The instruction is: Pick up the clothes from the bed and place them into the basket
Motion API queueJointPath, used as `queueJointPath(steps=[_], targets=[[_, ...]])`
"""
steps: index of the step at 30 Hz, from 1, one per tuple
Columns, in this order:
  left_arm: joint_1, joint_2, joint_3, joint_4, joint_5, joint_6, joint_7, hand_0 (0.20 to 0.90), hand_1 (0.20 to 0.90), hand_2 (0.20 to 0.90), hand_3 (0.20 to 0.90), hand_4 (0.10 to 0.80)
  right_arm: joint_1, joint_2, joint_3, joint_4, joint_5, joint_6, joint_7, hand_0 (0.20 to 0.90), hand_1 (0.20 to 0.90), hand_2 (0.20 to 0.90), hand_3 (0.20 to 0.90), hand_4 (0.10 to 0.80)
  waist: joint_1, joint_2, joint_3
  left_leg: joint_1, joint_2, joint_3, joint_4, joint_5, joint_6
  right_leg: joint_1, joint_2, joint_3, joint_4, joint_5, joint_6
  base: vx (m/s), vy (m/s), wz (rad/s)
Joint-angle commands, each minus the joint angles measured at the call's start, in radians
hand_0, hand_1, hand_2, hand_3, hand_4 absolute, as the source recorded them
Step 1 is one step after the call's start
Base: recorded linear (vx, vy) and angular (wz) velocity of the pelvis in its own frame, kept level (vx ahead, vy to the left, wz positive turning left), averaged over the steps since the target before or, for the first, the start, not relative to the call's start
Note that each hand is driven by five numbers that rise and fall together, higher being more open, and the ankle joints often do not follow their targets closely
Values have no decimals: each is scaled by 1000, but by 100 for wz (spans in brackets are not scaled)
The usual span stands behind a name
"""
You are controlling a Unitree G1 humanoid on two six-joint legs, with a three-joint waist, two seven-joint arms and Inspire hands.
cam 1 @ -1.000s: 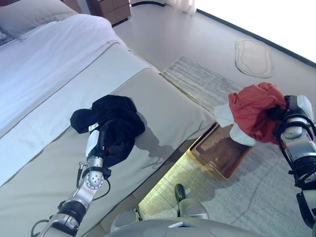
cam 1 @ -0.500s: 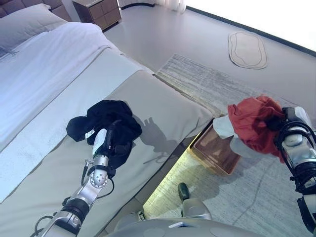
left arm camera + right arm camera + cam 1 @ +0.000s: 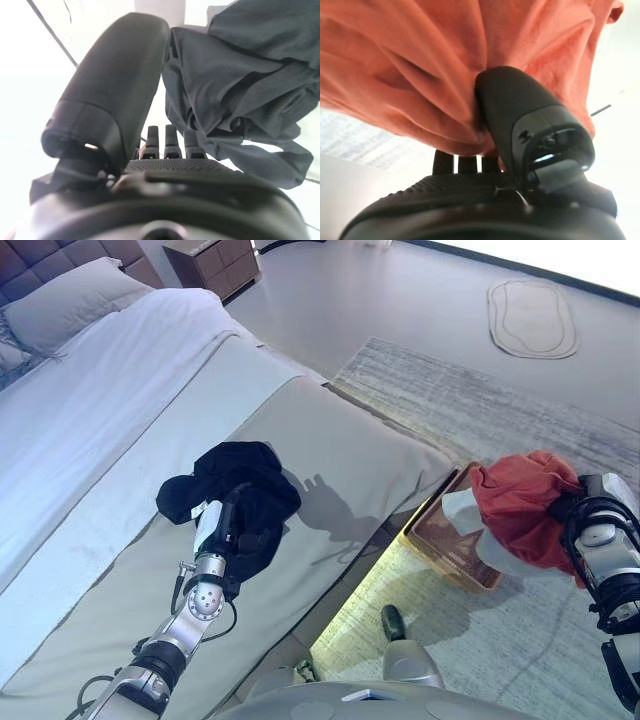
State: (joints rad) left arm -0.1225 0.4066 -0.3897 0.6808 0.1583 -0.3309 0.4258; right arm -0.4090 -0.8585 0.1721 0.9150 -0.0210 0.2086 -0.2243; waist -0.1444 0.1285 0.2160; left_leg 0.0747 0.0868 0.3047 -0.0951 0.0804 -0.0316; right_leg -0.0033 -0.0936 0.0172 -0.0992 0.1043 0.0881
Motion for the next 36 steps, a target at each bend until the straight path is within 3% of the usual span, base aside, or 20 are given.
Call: queueJointPath(steps=[1,15,23,36], targets=[[-100,44,-4,-55,2,-91,38,900,900,900,900,800,-164,-67,17,26,-43,-81,-94,900,900,900,900,800,21,-70,-22,65,16,-44,8,-115,-39,15,-15,-19,19,-33,7,0,0,0],[-95,47,-6,-48,-2,-100,25,900,900,900,900,800,-150,-62,8,36,-61,-75,-97,900,900,900,900,800,32,-81,-40,68,19,-53,8,-114,-40,29,-13,-33,18,-37,6,2,-1,1],[-89,45,-9,-41,-11,-94,36,900,900,900,900,800,-179,-61,44,-30,-101,-118,-96,900,900,900,900,800,55,-94,-47,62,20,-85,8,-107,-39,41,-14,-47,18,-40,1,3,1,5],[-81,40,15,-27,12,-62,123,900,900,900,900,800,-399,58,314,-232,-224,-128,-104,900,900,900,900,800,176,-130,-47,12,2,-185,8,-90,-32,54,-38,-146,20,-57,-12,-18,-2,18]])
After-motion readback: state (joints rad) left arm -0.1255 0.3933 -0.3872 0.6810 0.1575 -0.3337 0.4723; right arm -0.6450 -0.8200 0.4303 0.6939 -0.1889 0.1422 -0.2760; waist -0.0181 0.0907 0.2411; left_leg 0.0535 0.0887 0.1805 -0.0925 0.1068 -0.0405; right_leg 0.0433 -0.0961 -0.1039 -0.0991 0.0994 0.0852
